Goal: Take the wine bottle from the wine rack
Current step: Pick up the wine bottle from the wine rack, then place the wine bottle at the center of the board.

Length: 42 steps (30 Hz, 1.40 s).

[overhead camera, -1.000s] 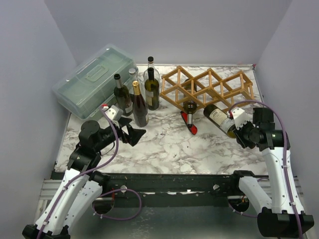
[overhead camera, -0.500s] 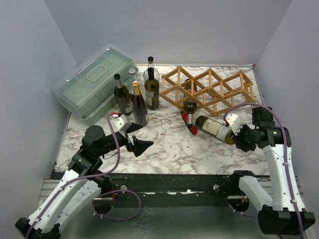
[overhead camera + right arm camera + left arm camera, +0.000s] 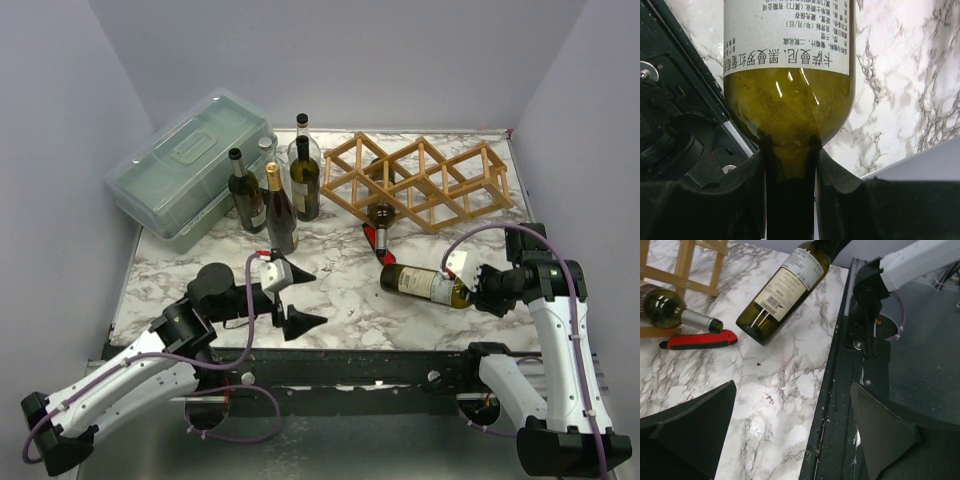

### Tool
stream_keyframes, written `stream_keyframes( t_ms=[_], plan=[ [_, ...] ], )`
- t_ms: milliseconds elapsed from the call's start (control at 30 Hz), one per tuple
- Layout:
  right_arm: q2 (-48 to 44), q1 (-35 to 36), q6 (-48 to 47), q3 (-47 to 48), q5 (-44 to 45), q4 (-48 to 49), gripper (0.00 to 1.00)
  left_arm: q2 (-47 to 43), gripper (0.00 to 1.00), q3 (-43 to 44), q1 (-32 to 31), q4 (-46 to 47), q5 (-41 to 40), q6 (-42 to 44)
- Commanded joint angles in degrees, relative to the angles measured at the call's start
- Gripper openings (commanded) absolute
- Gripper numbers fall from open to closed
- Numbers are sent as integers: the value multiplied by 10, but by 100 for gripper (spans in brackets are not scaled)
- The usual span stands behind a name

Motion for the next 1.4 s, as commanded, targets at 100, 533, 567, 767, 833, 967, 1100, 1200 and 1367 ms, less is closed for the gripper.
stream_keyframes(
  t_ms=[100, 533, 567, 767, 833, 967, 1100, 1200, 1367],
  plan=[
    [-15, 3, -107, 10, -74, -8, 0, 68, 99, 29, -120, 36, -111, 93],
    [50, 4, -150, 43, -184, -8, 0, 290, 99, 130, -254, 88, -291, 246],
    [53, 4, -150, 44, -190, -8, 0, 305, 99, 139, -255, 96, -292, 250],
    [67, 5, -152, 48, -212, -8, 0, 412, 99, 222, -269, 107, -281, 279],
    [71, 5, -152, 47, -213, -8, 0, 441, 99, 248, -276, 104, -279, 294],
    [73, 8, -149, 46, -216, -8, 0, 493, 99, 300, -281, 77, -280, 321],
    [78, 10, -146, 48, -223, -8, 0, 537, 99, 342, -283, 34, -291, 350],
    [84, 12, -141, 53, -230, -8, 0, 565, 99, 364, -283, 12, -295, 366],
    [96, 16, -130, 60, -242, -8, 0, 595, 99, 380, -284, 2, -312, 379]
  ],
)
